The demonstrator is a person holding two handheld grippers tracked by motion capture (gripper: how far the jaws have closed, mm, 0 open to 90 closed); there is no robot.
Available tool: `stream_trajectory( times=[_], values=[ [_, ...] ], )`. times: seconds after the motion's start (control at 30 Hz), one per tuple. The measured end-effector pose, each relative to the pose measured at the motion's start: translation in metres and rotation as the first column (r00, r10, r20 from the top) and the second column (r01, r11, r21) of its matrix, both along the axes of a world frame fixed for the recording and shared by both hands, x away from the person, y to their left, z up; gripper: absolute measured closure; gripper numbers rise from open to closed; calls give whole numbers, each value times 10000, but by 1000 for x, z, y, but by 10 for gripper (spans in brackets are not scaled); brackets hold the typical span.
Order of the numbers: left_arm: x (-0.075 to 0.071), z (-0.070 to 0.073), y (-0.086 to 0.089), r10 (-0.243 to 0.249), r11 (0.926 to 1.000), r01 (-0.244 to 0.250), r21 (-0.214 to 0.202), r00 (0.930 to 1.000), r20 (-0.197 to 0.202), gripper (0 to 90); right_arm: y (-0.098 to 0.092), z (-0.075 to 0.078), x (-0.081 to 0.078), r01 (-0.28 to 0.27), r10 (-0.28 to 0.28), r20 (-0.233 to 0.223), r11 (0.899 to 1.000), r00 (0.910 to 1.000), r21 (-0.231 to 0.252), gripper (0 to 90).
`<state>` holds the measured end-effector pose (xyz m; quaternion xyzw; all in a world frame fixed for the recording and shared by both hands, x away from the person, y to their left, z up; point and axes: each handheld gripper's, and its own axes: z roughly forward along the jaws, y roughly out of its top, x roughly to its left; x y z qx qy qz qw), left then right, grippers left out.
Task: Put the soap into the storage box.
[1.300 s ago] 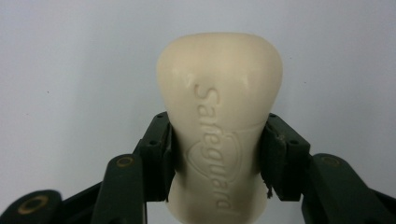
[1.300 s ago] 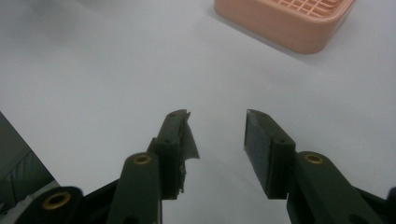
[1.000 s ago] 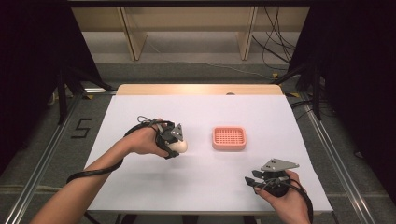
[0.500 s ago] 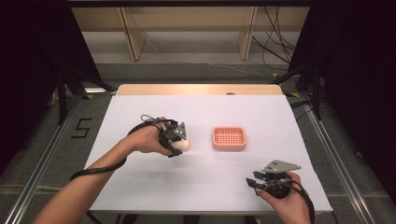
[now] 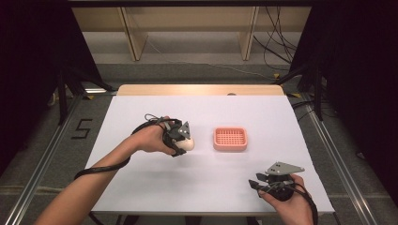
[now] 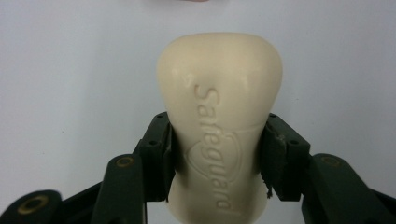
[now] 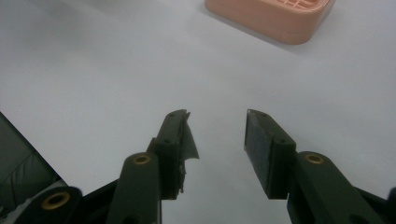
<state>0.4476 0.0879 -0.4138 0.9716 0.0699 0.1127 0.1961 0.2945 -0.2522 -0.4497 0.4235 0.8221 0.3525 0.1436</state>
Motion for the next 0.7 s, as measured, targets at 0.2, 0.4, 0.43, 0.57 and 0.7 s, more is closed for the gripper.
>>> stream_trajectory(
  times=[0.2, 0.4, 0.43, 0.57, 0.7],
  values=[
    [0, 1, -4, -67, 9999, 67, -76, 10000, 52, 497, 0, -1, 0, 19, -19, 90, 10000, 10000, 32, 594],
    [1, 2, -7, -85, 9999, 86, -133, 9999, 79, 497, -1, 0, -1, 68, -69, 123, 9999, 9999, 132, 594],
    [2, 3, -8, -90, 9999, 92, -142, 9999, 103, 497, -1, 0, -1, 68, -69, 123, 9999, 9999, 132, 594],
    [3, 3, -12, -79, 9998, 83, -207, 9998, 199, 497, -2, -1, -1, -60, 60, 216, 10000, 9997, 16, 594],
    [4, 3, -15, 13, 9994, -1, -336, 9994, 353, 498, -2, 1, -3, 117, -117, 116, 9999, 9999, -21, 592]
  ],
)
